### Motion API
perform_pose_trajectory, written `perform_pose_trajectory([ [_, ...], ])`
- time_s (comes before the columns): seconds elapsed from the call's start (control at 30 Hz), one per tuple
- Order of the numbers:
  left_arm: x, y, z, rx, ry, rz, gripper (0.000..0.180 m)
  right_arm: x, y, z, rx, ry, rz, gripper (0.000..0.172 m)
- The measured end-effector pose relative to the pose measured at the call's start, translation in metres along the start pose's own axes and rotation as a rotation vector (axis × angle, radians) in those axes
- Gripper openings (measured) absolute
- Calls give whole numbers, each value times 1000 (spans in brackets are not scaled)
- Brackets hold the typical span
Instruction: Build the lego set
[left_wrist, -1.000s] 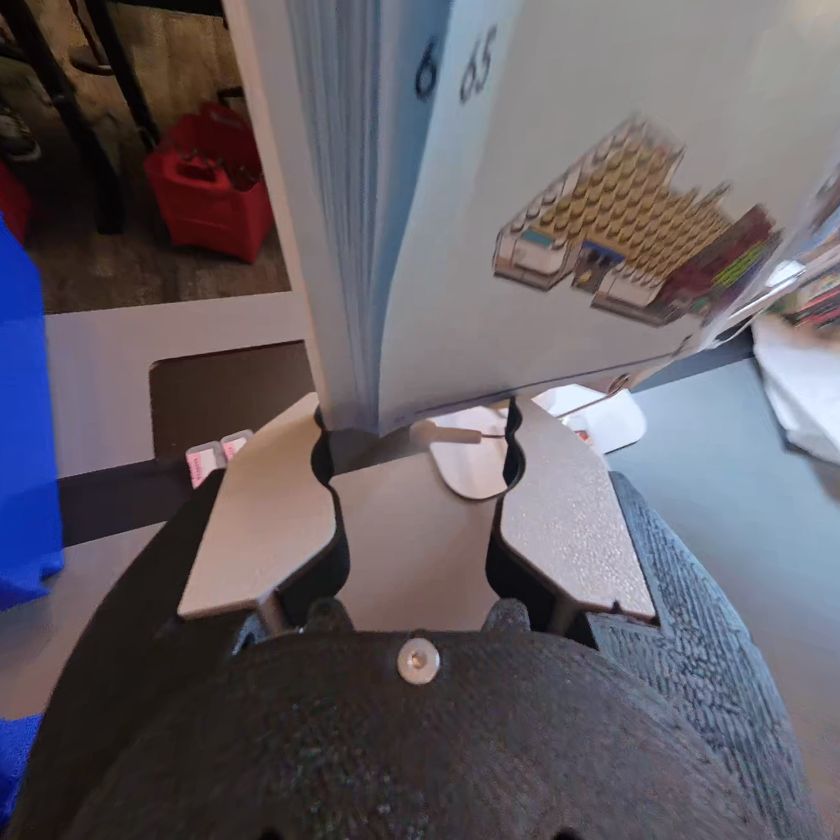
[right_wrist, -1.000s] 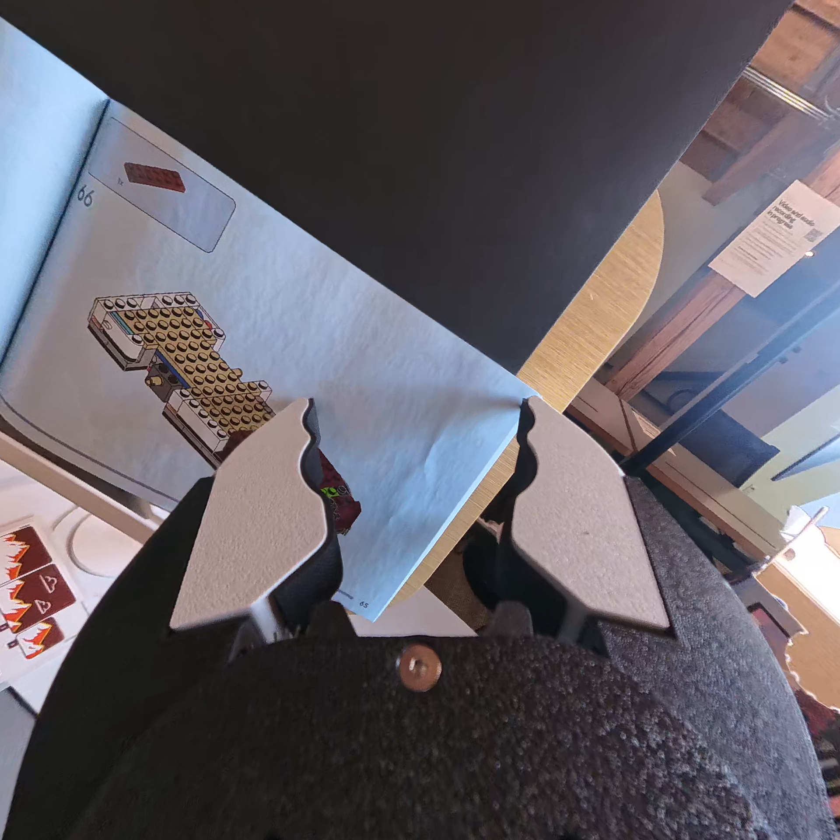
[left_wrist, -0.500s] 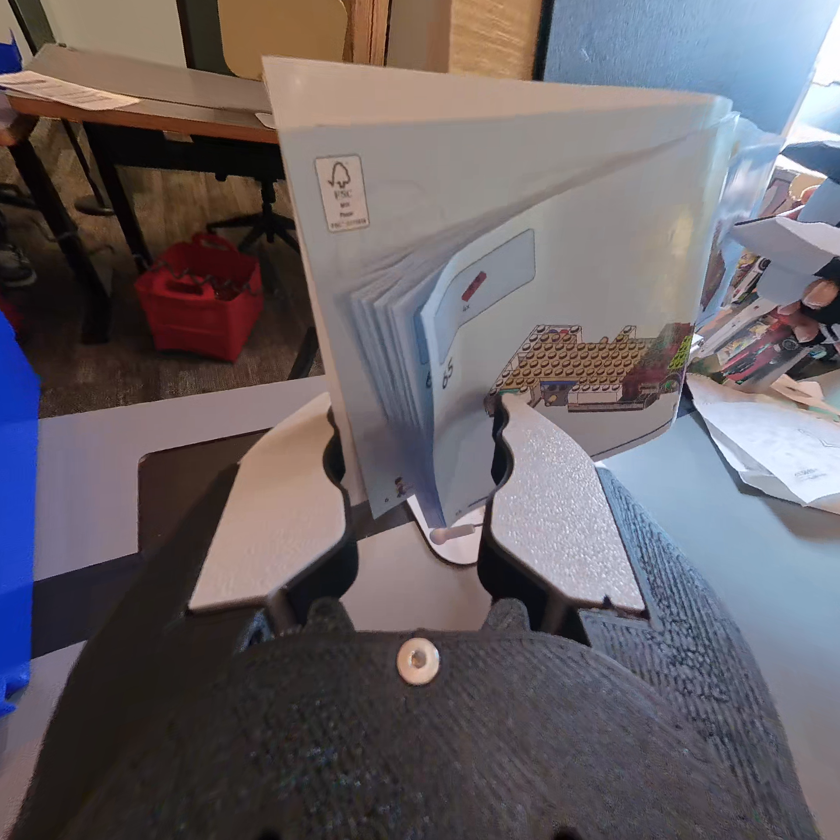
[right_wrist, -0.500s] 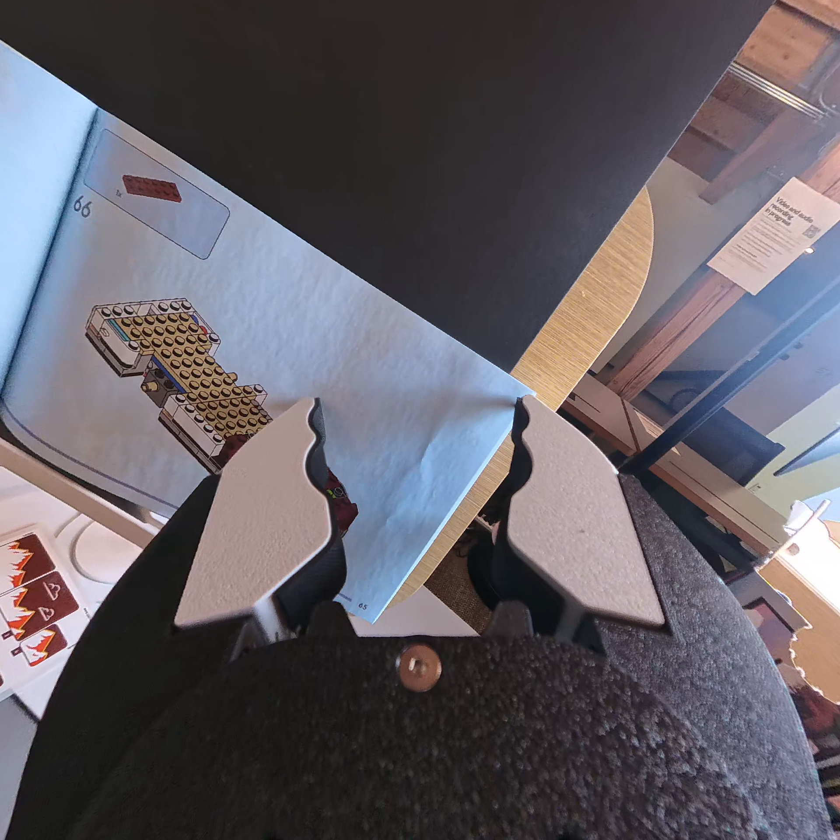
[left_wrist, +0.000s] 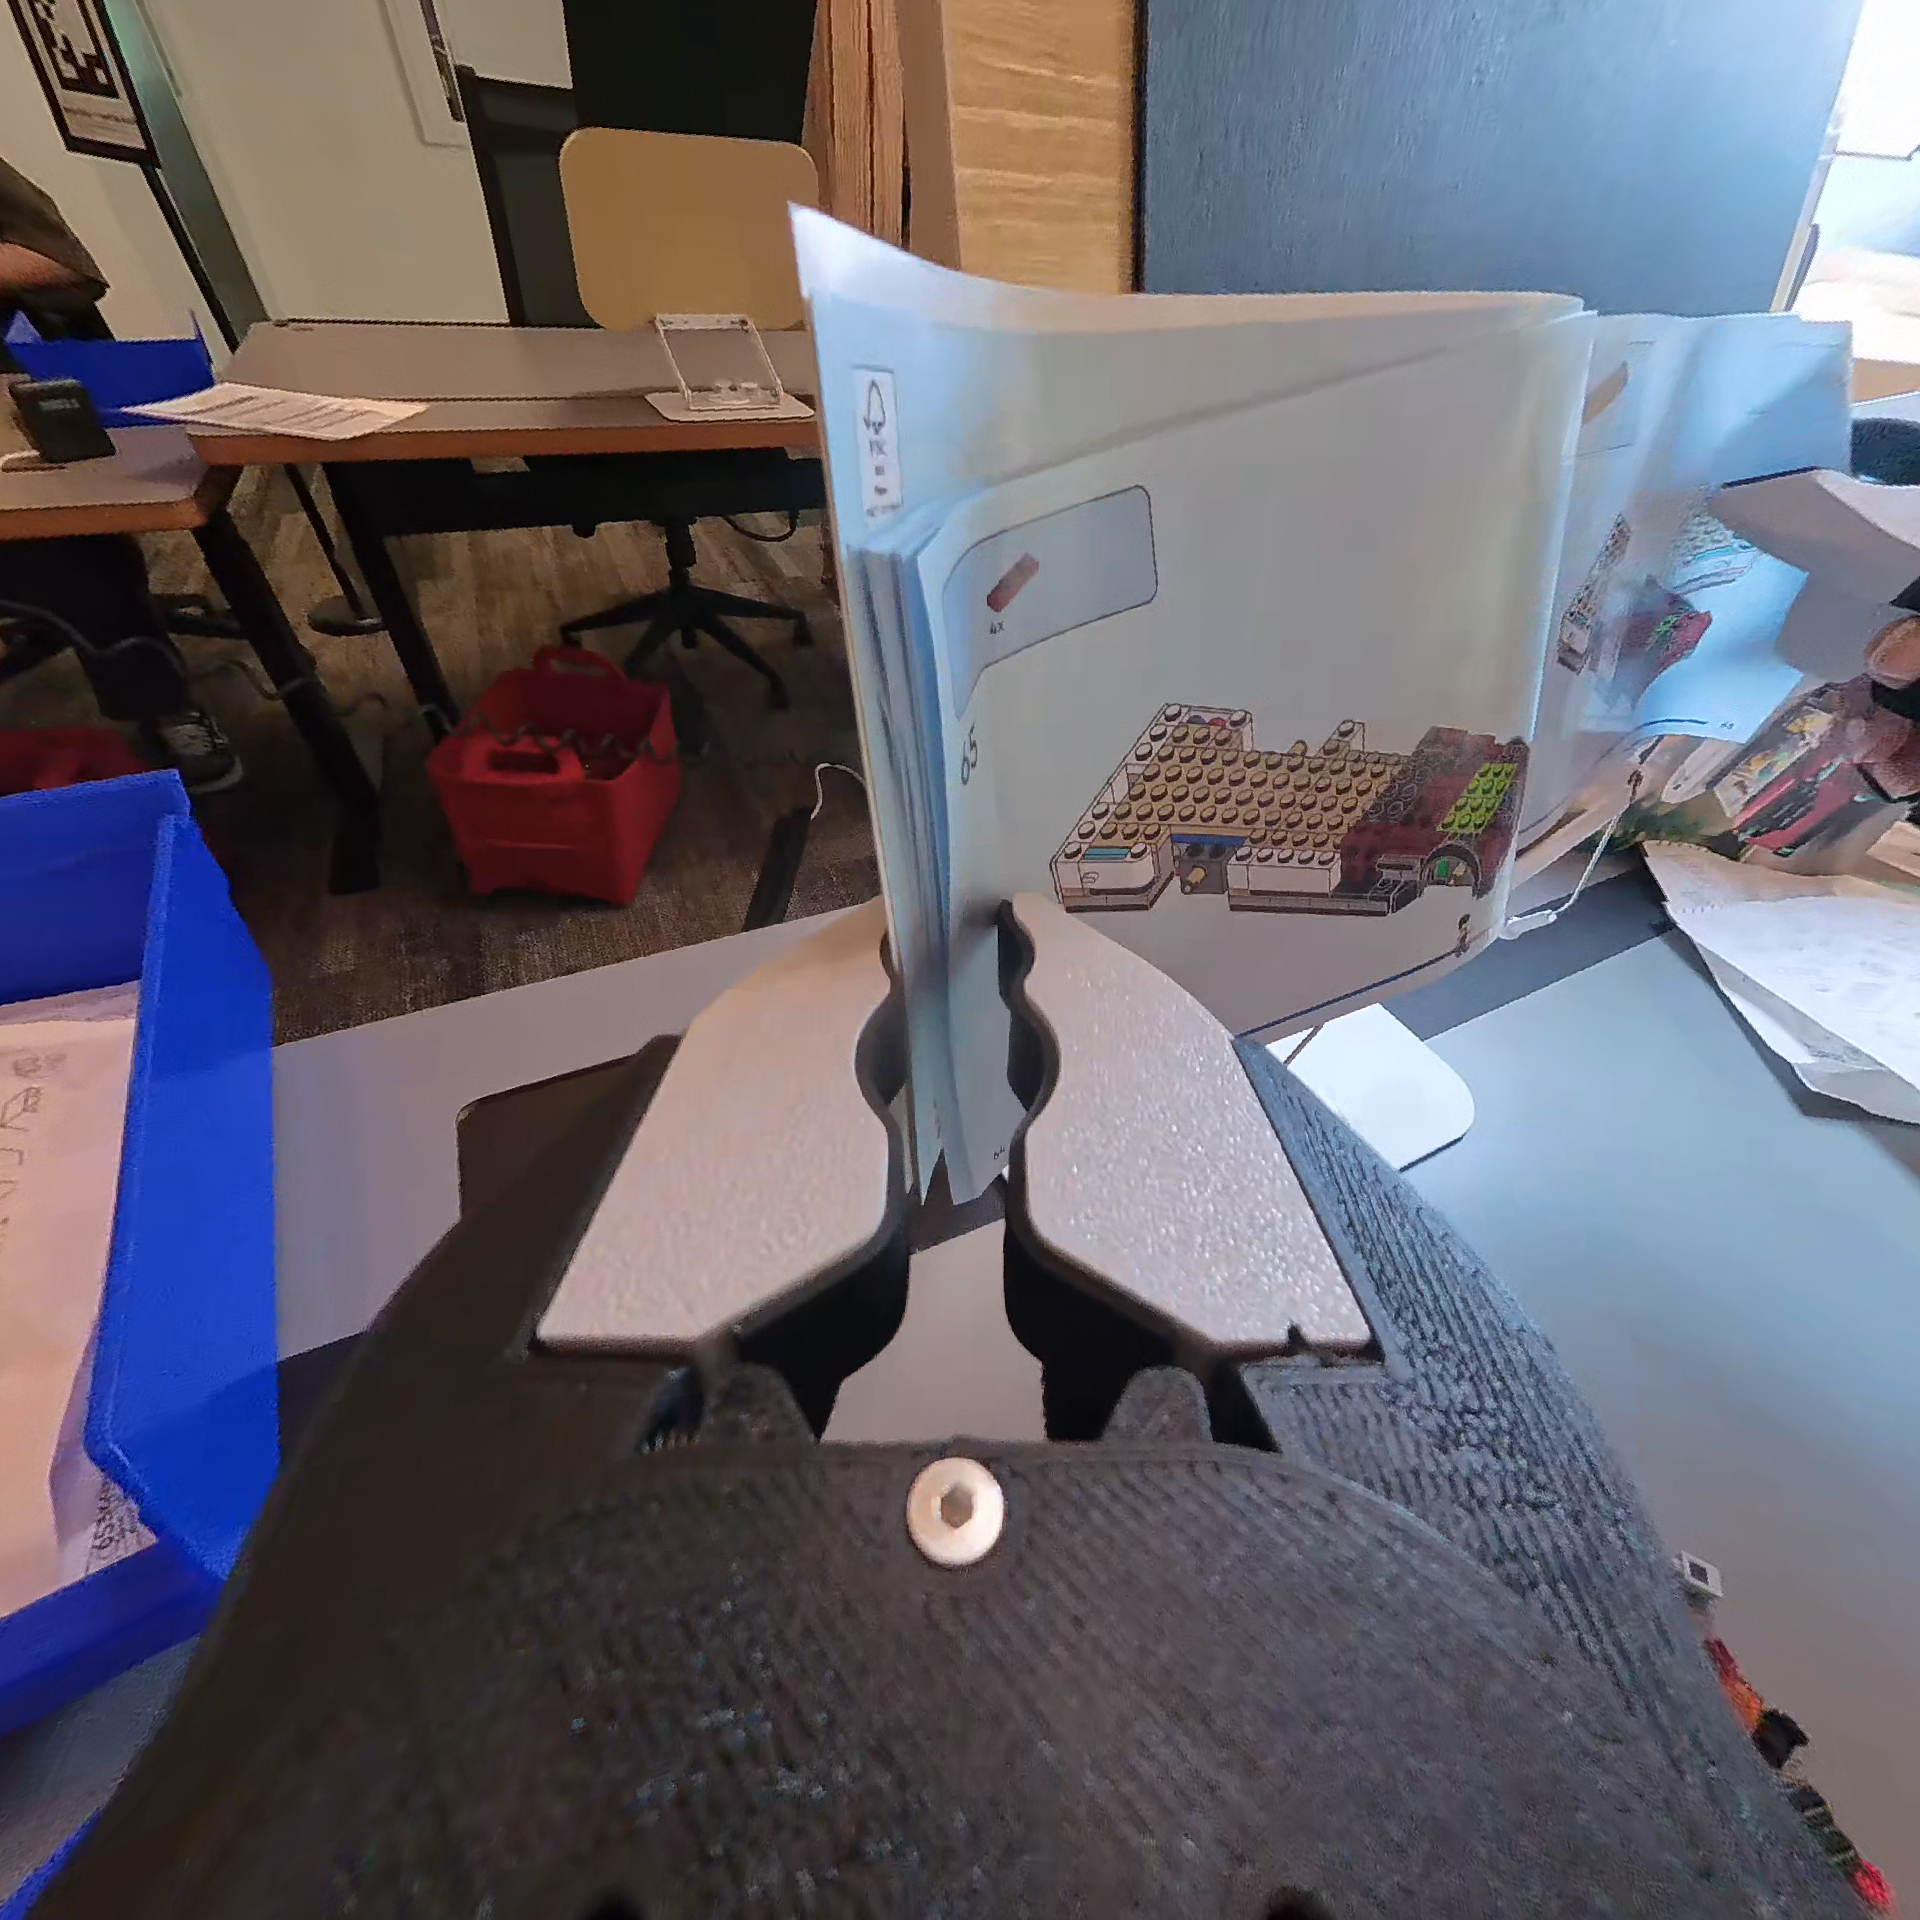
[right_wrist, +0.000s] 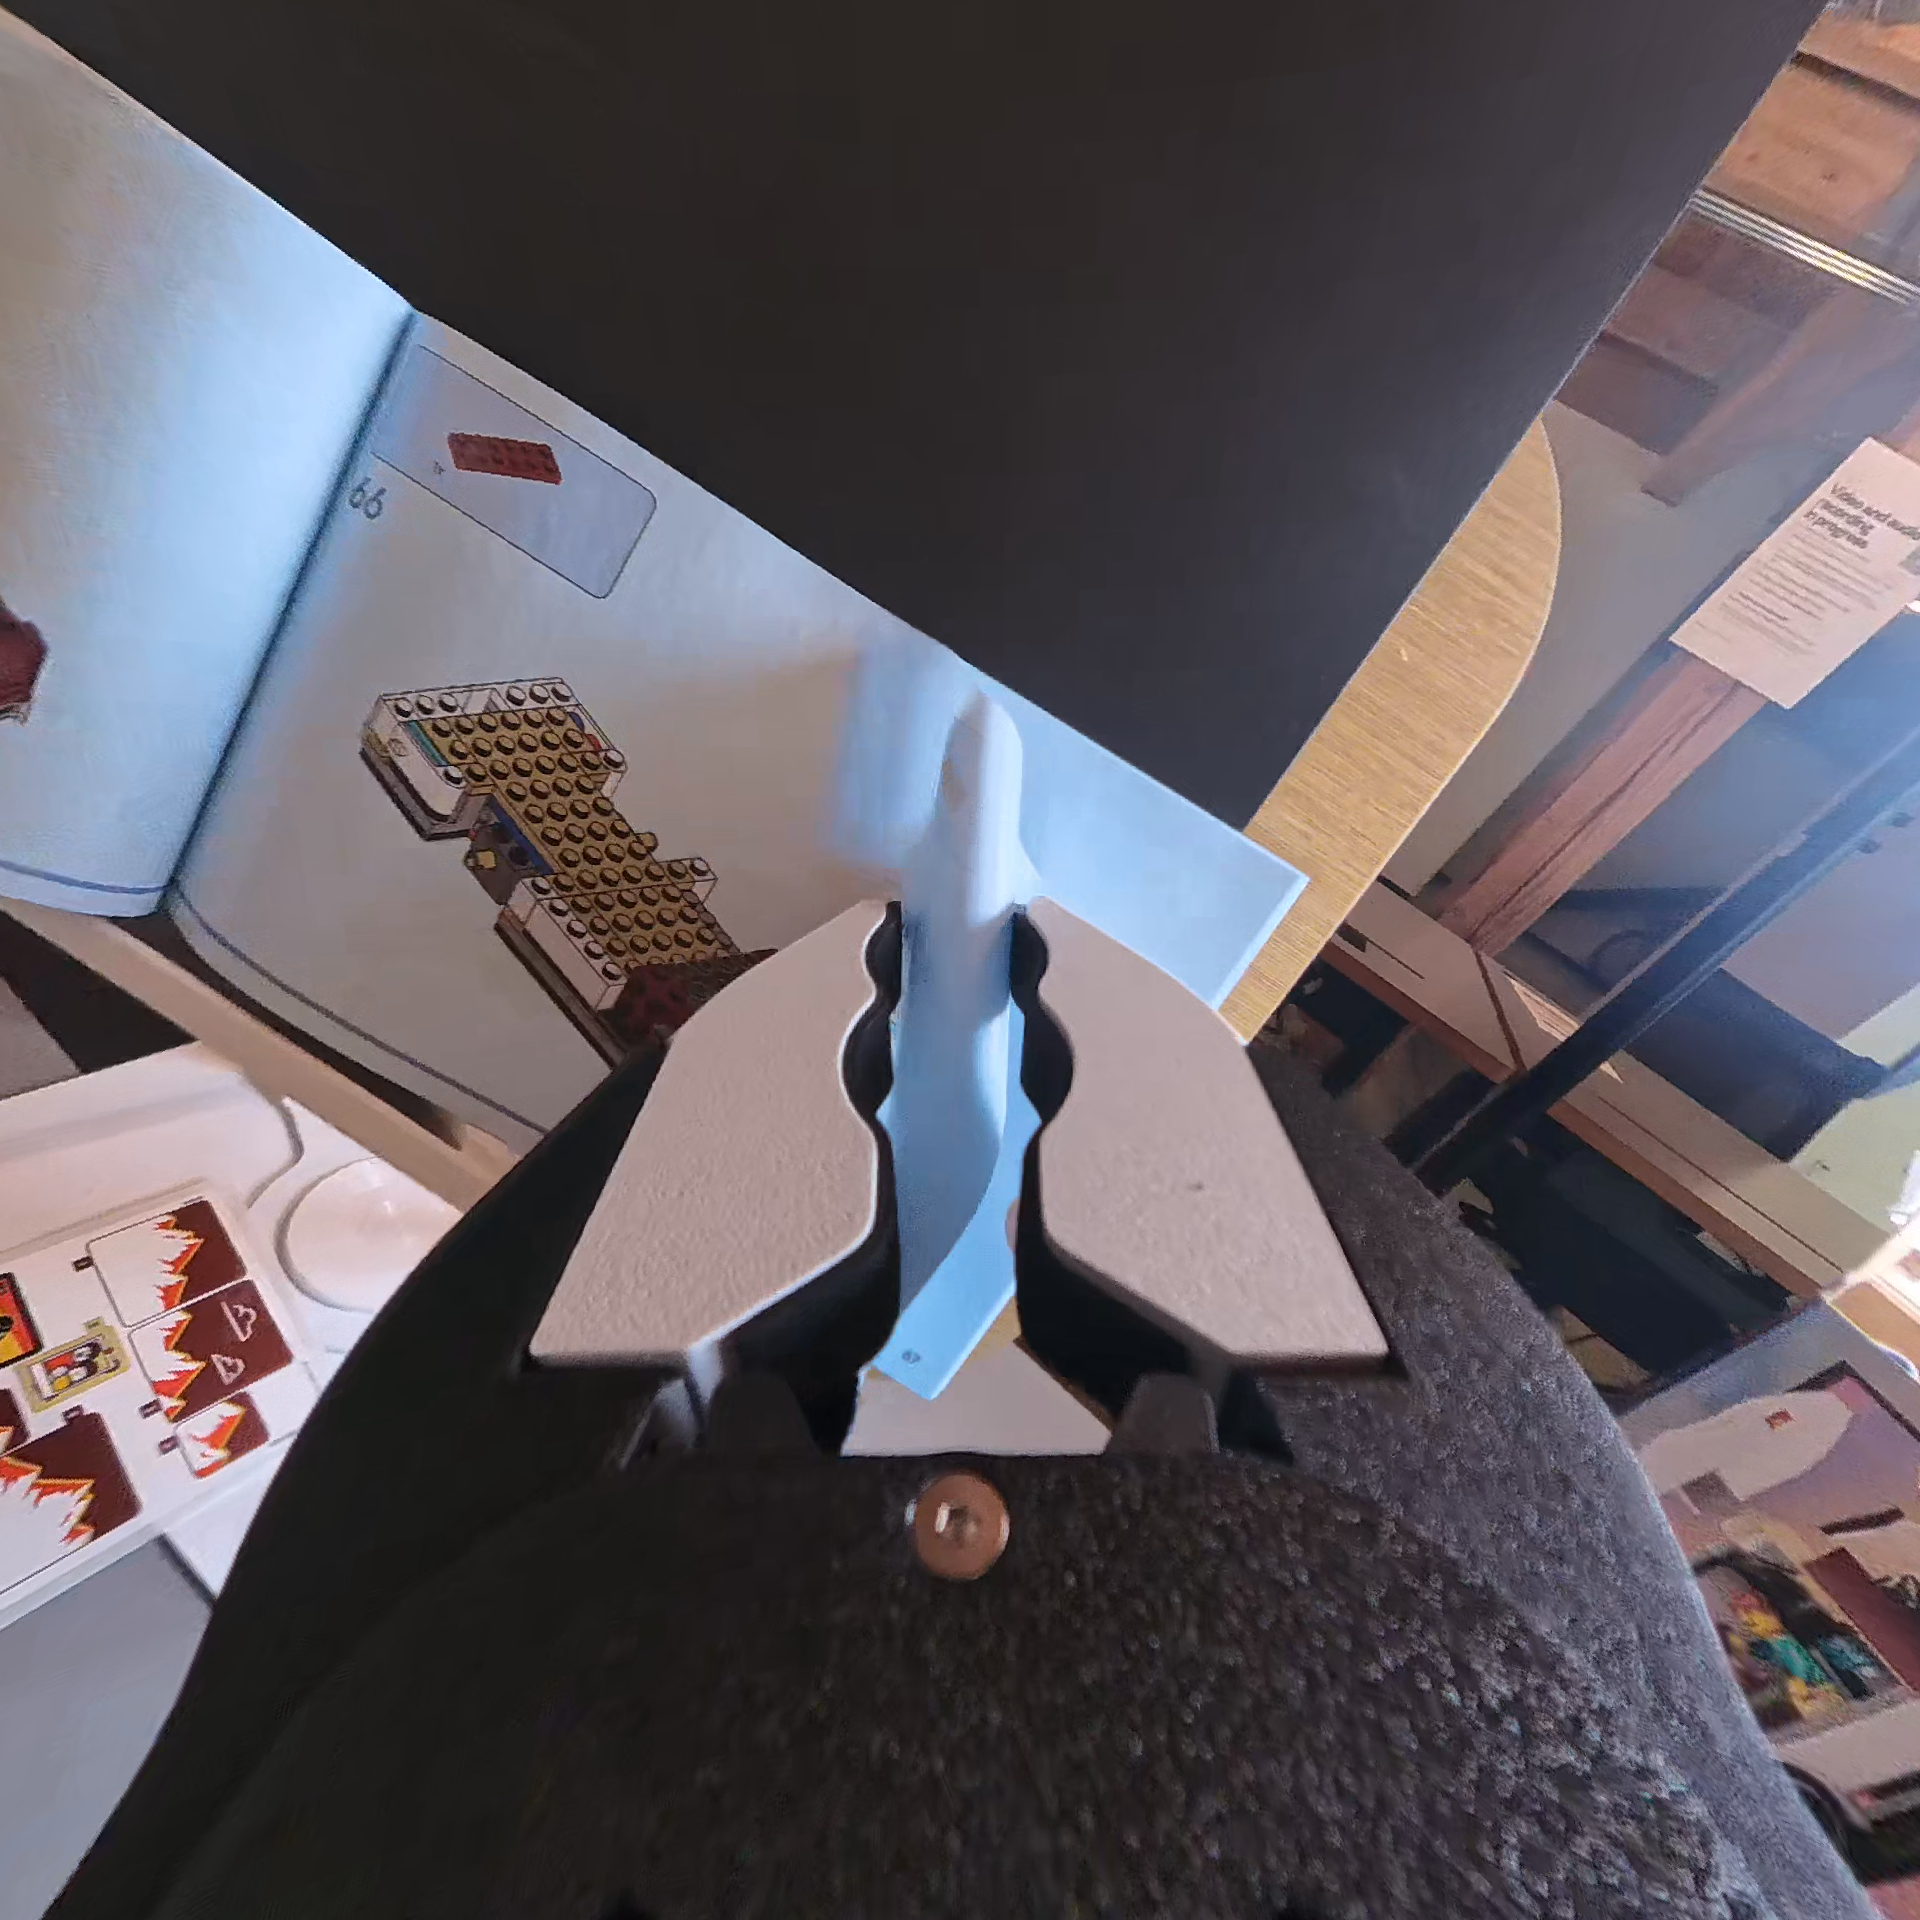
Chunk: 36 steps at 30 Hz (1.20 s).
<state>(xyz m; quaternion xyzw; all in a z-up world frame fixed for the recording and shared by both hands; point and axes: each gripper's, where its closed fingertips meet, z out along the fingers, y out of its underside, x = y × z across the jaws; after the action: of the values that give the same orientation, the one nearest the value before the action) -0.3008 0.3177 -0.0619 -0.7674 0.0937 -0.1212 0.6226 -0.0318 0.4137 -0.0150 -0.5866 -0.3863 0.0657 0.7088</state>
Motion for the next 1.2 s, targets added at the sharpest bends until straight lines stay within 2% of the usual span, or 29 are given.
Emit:
perform_pose_trajectory([
  [0.1,-1,4,-2,-6,-2,8,15,-12,0,-13,9,-75,51,13],
  [0.27,-2,5,-4,-17,-7,39,15,-42,19,-37,-83,-337,149,12],
  [0.37,-3,4,-4,-22,-11,54,15,-59,22,-48,-130,-503,157,4],
  [0.57,-3,0,-3,-18,-14,81,15,-135,-23,-76,-93,-951,169,0],
  [0.67,-3,0,-3,-11,-7,69,15,-173,-48,-67,-56,-1065,162,0],
  [0.73,-2,1,-4,-6,-2,60,15,-197,-63,-52,-39,-1094,165,0],
  [0.87,5,0,-10,15,47,59,23,-233,-73,-7,-43,-1012,104,0],
  [0.97,19,5,-19,-5,163,78,55,-249,-84,13,-38,-961,123,1],
  [1.03,26,19,-23,-73,215,128,76,-251,-93,23,-26,-920,150,1],
  [1.1,31,32,-25,-118,240,172,88,-253,-98,31,-34,-889,188,2],
  [1.2,39,38,-22,-121,252,169,94,-258,-102,42,-58,-860,216,5],
])
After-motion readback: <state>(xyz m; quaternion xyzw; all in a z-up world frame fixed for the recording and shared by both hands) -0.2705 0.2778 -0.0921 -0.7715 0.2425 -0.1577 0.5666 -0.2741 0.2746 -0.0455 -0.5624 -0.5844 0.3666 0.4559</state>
